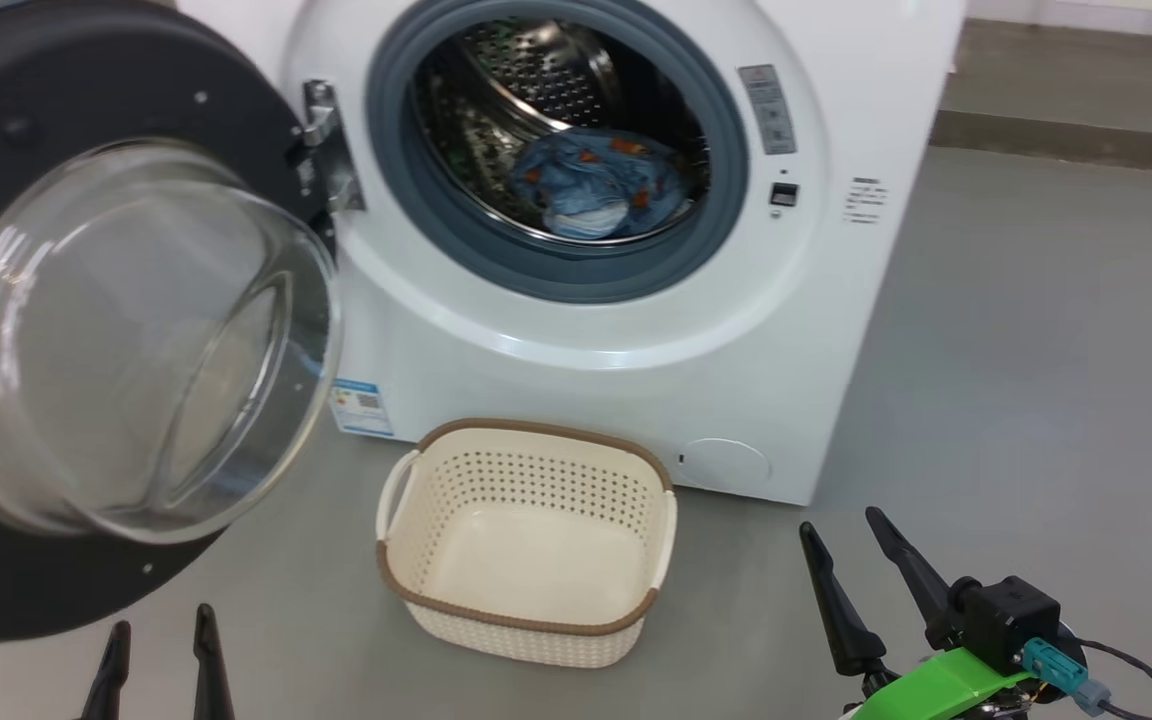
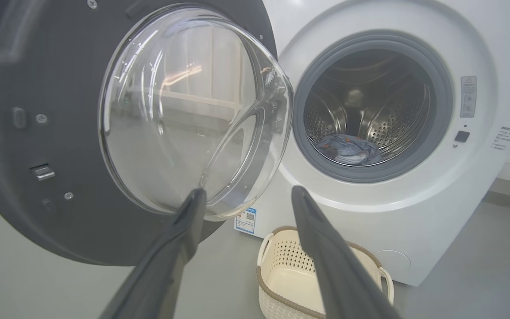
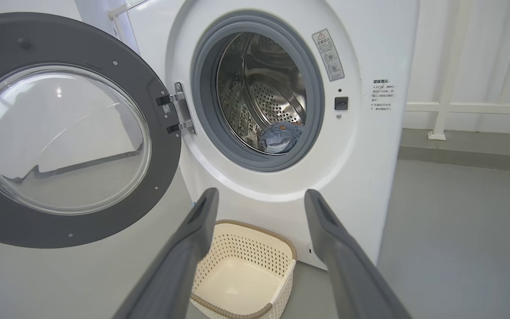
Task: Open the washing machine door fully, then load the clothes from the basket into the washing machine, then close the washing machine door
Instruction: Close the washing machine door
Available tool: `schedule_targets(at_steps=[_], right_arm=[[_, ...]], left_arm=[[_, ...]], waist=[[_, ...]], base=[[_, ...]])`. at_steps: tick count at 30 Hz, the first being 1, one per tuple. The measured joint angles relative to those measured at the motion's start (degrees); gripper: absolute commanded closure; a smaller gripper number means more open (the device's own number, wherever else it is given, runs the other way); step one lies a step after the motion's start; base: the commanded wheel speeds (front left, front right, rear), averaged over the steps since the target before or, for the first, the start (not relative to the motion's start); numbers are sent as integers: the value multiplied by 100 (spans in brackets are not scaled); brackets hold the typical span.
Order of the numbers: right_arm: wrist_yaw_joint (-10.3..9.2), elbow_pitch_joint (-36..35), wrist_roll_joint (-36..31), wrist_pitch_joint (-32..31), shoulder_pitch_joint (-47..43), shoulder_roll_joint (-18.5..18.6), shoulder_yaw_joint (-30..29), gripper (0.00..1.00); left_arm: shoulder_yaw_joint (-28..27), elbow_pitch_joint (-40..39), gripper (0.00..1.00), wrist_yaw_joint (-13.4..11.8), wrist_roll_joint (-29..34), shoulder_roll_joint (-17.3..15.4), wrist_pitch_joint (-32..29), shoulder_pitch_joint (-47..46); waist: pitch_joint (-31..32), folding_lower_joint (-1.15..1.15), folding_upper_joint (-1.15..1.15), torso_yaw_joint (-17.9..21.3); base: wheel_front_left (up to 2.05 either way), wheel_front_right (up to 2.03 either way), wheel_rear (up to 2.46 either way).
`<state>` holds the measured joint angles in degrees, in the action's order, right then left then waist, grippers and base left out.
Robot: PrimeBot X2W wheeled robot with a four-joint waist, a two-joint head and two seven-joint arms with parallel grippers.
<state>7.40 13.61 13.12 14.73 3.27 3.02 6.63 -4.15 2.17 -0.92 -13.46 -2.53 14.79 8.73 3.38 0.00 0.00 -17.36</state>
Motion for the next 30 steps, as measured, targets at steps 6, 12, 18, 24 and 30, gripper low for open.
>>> schedule_targets(at_steps=[6,12,18,24,30], right_arm=[[0,-8,0,0,0,0,1,0],[0,-31,0,0,2,-2,62,0],[0,13,0,0,38,-3,198,0],[0,97,-1,0,215,-1,249,0],[0,152,-2,0,270,0,261,0]], left_arm=[[-22,-12,0,-38,2,0,0,72],[-113,-12,0,-148,4,0,0,75],[-180,-94,0,-287,-62,0,0,79],[-193,-159,0,-339,-122,1,0,99],[-194,-159,0,-346,-152,1,0,100]], waist=[[7,0,0,-382],[9,0,0,-881],[-146,0,0,-1130],[-292,0,0,-1219],[-331,0,0,-1231]], base=[[0,0,0],[0,0,0],[0,0,0],[0,0,0],[0,0,0]])
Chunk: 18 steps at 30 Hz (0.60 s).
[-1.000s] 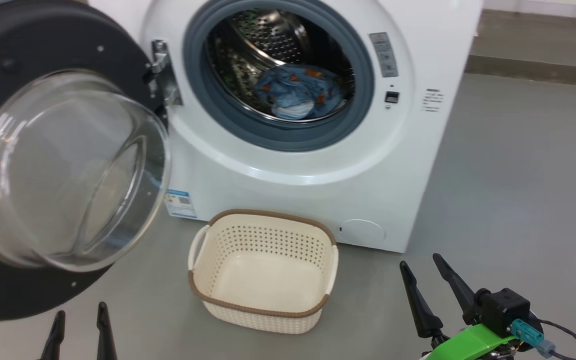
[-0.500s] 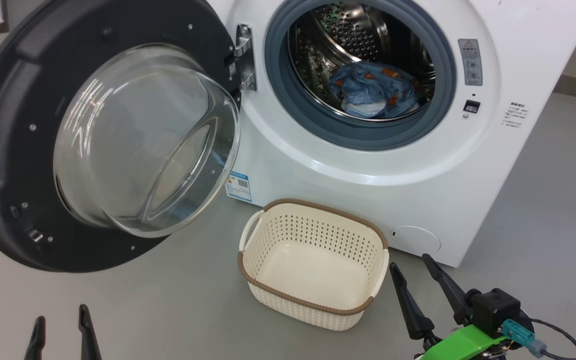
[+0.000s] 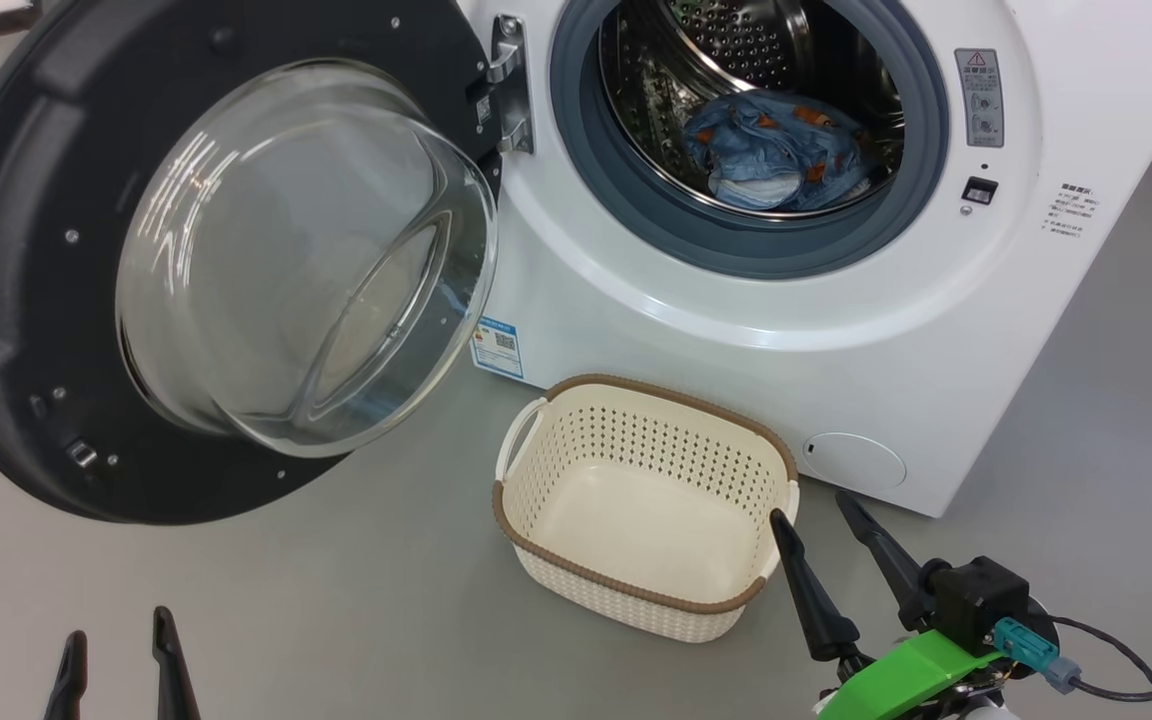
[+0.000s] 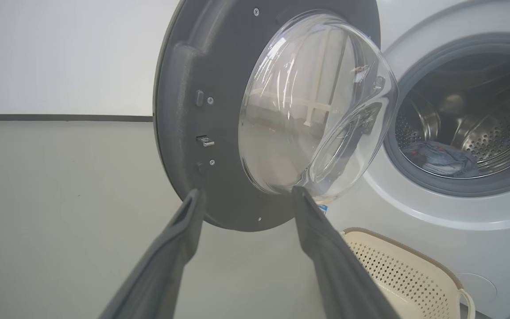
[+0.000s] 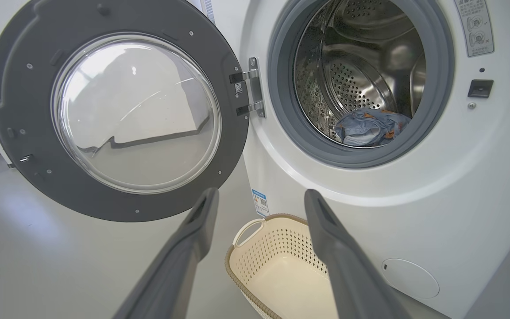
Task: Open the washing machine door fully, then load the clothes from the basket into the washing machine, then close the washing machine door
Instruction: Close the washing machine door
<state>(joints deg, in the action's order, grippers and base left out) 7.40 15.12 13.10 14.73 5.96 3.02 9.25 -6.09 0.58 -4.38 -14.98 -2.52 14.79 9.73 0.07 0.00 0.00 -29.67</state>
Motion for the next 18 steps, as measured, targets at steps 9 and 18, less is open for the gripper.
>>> schedule_targets(at_steps=[9,18], right_arm=[[0,4,-1,0,-7,0,-60,0],[0,-2,-1,0,-9,0,-79,0]], left_arm=[[4,23,0,3,0,0,0,0],[8,87,100,20,4,1,0,-1]], waist=[[43,0,0,37],[41,0,0,39]], base=[[0,0,0],[0,0,0]])
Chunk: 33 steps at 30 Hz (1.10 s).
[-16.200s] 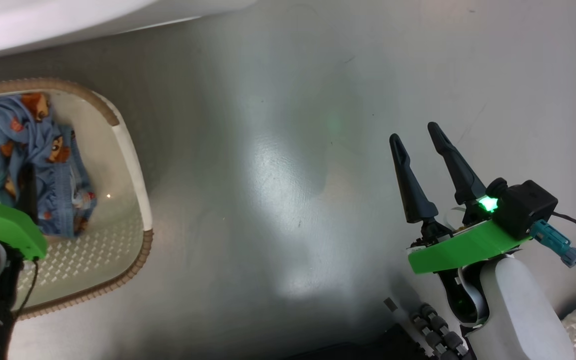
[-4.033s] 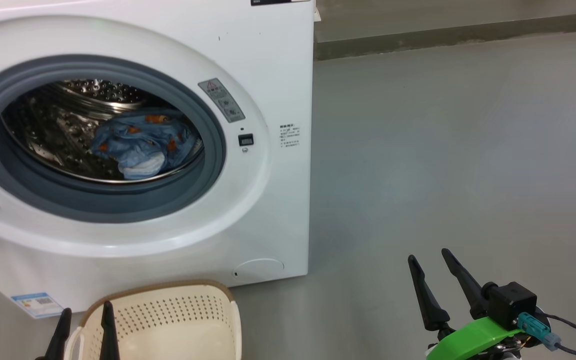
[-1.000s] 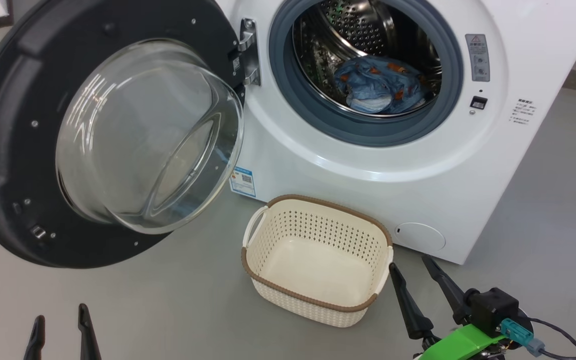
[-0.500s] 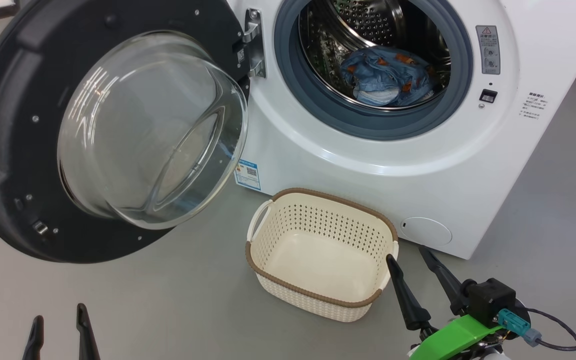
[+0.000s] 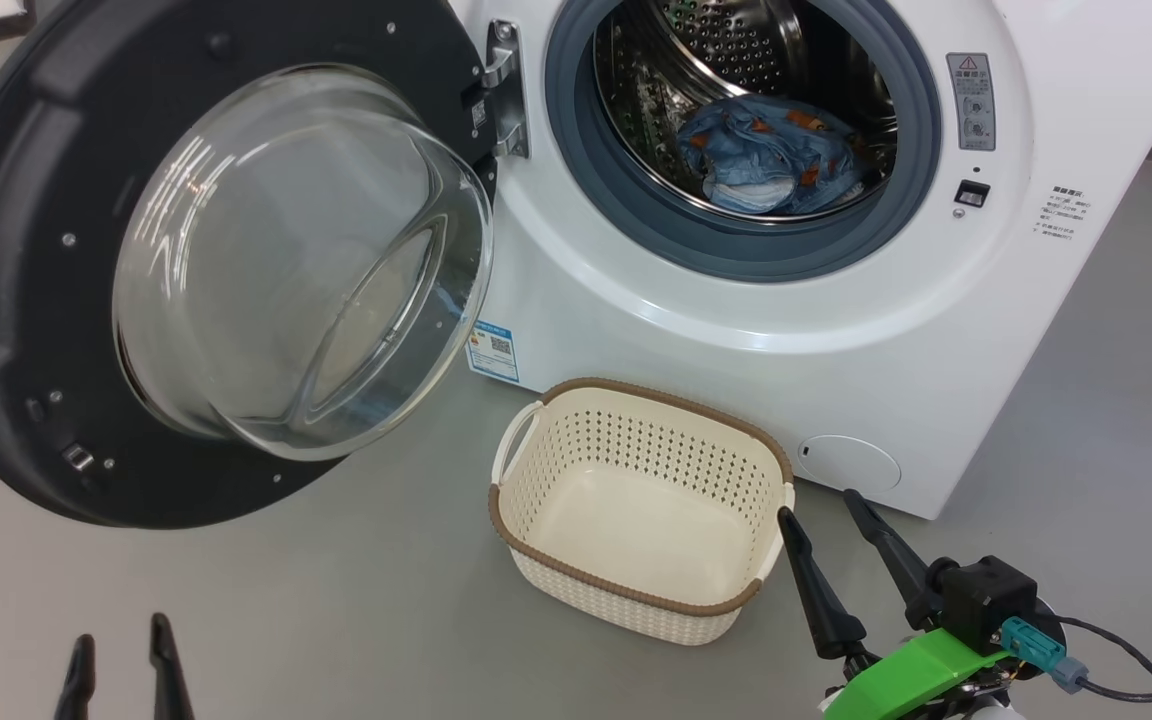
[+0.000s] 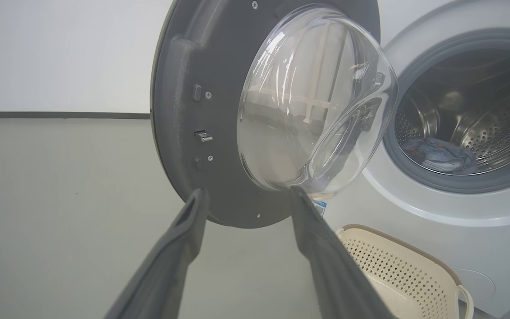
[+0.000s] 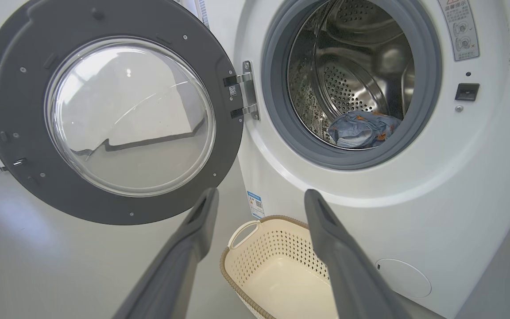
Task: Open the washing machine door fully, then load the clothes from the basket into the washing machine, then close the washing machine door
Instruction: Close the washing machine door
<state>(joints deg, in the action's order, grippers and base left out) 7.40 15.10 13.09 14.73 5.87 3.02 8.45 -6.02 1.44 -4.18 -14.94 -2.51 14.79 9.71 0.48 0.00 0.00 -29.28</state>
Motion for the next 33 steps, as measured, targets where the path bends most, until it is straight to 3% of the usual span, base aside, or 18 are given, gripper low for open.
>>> schedule_targets(at_steps=[16,20,26,33], right_arm=[[0,-11,1,0,-6,0,-34,0],[0,-38,1,0,-37,0,-65,0],[0,-71,10,0,-133,0,-145,0],[0,-124,10,0,-136,0,-167,0]], left_arm=[[-91,-8,100,232,-62,1,0,-32],[-512,-94,100,552,-999,26,0,-247],[-1214,3,100,1029,-1316,-22,1,-795],[-1680,468,100,1128,-2316,-615,1,-1608]], waist=[[0,0,0,15],[-4,0,0,15],[-12,0,0,30],[-27,0,0,95]], base=[[0,0,0],[0,0,0],[0,0,0],[0,0,0]])
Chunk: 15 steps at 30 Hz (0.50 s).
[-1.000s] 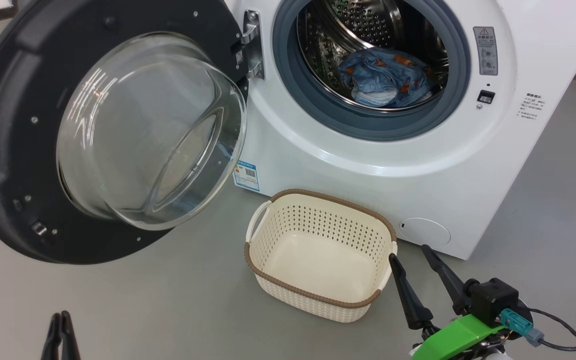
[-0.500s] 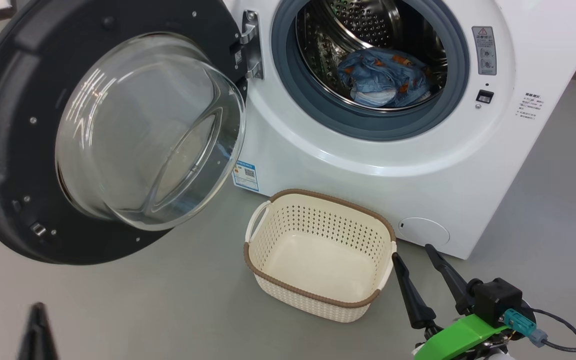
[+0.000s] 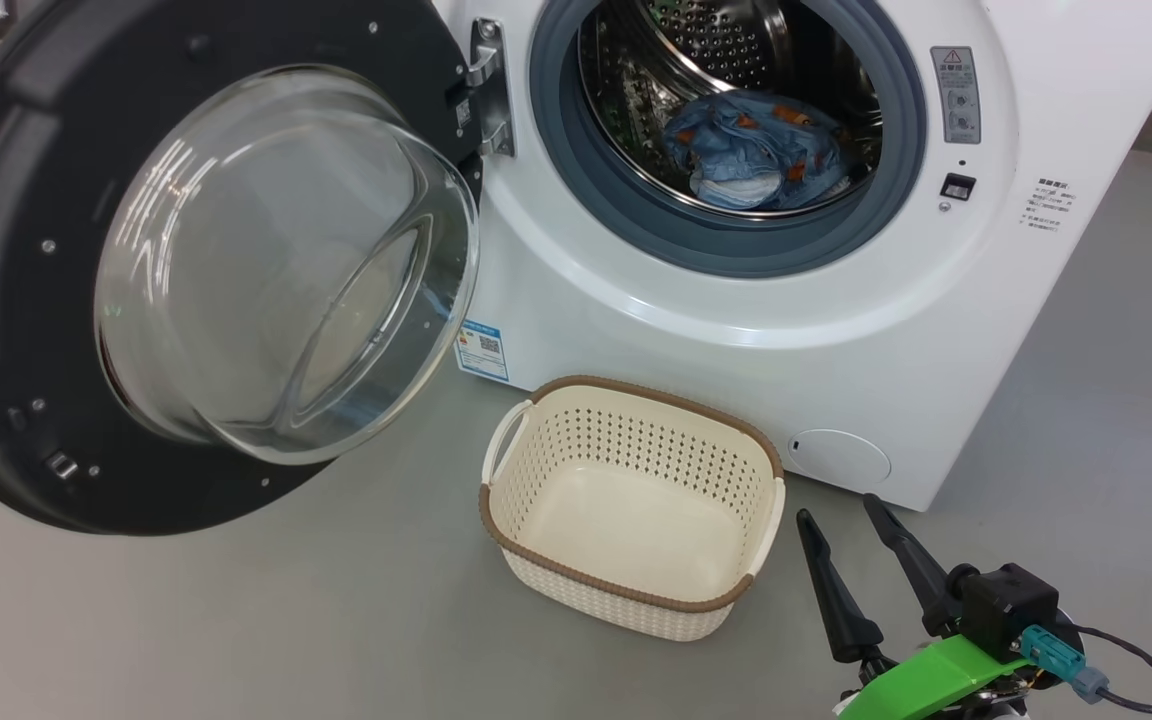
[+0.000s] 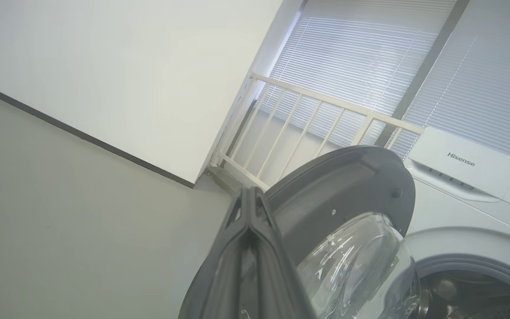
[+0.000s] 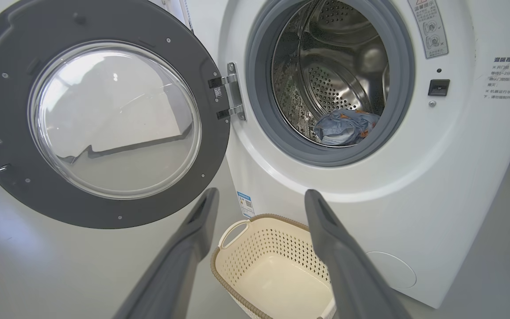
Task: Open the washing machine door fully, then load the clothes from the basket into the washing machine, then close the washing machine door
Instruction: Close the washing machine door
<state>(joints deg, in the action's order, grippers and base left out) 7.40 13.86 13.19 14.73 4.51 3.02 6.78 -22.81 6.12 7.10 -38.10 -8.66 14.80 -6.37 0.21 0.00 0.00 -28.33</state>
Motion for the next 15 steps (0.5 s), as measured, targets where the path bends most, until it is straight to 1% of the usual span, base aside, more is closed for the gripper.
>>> schedule_targets(at_steps=[6,8,9,13,14,15], right_arm=[[0,-9,-1,0,2,1,0,0],[0,-9,-10,0,4,-1,2,0],[0,-3,-11,0,12,-1,3,0],[0,10,-53,0,21,5,7,0],[0,10,-53,0,21,5,7,0],[0,14,-53,0,23,7,8,0]], left_arm=[[-469,732,100,7,-1590,-609,-264,-859],[-982,1118,100,21,-2560,-624,-390,-1363],[-1144,1301,100,21,-2841,-691,-446,-1551],[-1475,1881,100,21,-3420,-1091,-733,-2010],[-1475,1881,100,21,-3420,-1091,-733,-2010],[-1507,2028,100,21,-3554,-1181,-845,-2087]], waist=[[-89,0,0,102],[-134,0,0,143],[-157,0,0,168],[-256,0,0,297],[-256,0,0,297],[-286,0,0,330]], base=[[0,0,0],[0,0,0],[0,0,0],[0,0,0],[0,0,0],[0,0,0]])
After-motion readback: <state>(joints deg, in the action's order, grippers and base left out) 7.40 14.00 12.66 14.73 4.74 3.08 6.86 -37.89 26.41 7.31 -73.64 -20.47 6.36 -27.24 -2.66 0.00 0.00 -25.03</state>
